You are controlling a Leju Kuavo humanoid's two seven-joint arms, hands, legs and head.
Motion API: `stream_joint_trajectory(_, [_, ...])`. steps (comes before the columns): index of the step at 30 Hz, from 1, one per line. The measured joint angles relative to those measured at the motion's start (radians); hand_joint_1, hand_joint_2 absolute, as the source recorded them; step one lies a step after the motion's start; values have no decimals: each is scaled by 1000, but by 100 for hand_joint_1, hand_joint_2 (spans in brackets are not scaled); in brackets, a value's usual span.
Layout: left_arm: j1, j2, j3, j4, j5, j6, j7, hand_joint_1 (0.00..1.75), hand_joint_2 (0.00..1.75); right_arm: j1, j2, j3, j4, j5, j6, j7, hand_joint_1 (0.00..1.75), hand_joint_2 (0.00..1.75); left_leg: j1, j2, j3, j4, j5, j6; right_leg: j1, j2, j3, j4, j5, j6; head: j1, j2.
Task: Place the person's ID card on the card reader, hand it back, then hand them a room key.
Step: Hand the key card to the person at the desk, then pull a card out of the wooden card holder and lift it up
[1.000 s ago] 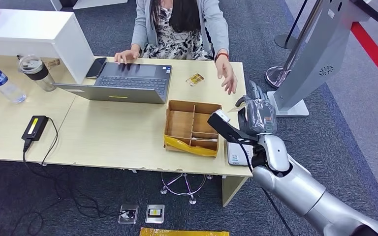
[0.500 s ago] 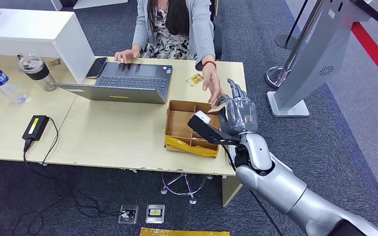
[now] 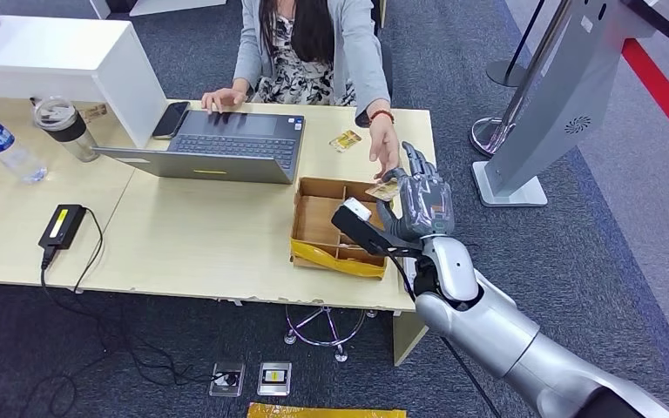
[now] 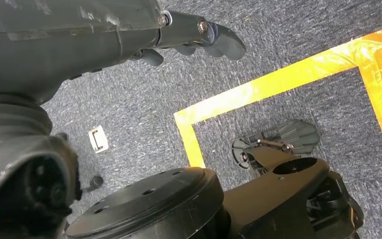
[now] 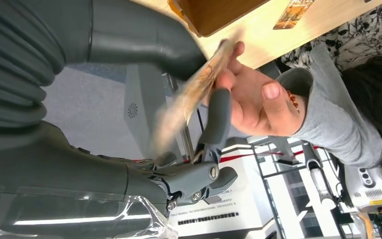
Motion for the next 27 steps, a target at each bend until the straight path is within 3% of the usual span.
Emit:
stream_joint_trajectory(18, [-18,0,0,0,-11,-24,4,0,0,-1,12,1,38,-2,-8,1,0,0,0,0,0,0,0,0,0,0,0,0,0,0,0,0])
stream_joint_trajectory(23, [-23,0,0,0,-9,-17,10,0,0,6,1,0,40,18,-35,3,0,0,0,0,0,0,0,0,0,0,0,0,0,0,0,0])
stream_joint_trajectory(27, [-22,0,0,0,-3,-11,10,0,0,25,-12,-1,11,24,-4,24,0,0,0,0,1,0,0,0,0,1,0,0,0,0,0,0])
